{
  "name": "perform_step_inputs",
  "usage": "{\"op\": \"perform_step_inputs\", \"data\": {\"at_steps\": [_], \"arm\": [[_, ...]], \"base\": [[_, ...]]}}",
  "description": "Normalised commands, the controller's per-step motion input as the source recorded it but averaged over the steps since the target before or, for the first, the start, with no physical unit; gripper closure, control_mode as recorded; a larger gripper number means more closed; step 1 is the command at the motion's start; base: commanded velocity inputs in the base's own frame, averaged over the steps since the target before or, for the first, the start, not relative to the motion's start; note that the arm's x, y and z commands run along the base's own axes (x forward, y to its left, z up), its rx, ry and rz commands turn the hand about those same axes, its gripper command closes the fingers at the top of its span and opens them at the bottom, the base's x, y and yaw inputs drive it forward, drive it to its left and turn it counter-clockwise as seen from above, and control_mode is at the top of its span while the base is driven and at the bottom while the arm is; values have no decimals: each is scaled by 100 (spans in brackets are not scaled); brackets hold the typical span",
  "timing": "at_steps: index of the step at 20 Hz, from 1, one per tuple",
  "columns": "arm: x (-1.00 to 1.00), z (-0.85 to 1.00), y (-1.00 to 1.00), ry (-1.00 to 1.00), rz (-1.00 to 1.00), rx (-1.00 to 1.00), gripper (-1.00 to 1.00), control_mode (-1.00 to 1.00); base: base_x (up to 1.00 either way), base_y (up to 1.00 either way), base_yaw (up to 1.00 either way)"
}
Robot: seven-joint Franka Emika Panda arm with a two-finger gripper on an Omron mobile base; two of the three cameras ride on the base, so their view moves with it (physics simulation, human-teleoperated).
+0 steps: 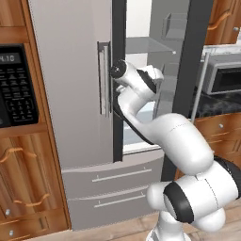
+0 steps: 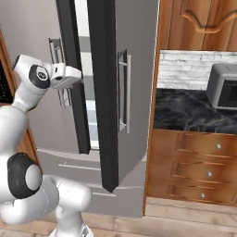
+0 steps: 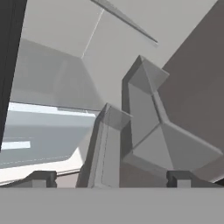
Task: There is a bowl on the dining counter. Grab a lemon wedge from the fridge and place it in the bowl. Then get the liquor bottle and glass cup from the cabinet and place them next to the bowl.
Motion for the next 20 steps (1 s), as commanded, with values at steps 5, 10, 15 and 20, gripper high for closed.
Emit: {"op": "perform_step_inputs", "data": {"at_steps": [5, 10, 15, 20], "arm": [[4, 0, -44, 0, -10, -12, -100, -100], [0, 0, -46, 0, -12, -13, -100, -100], [0, 0, -62, 0, -11, -12, -100, -100], [-3, 0, -90, 0, -11, -9, -100, -100]], "base": [[0, 0, 0], [0, 0, 0], [0, 0, 0], [0, 0, 0]]}}
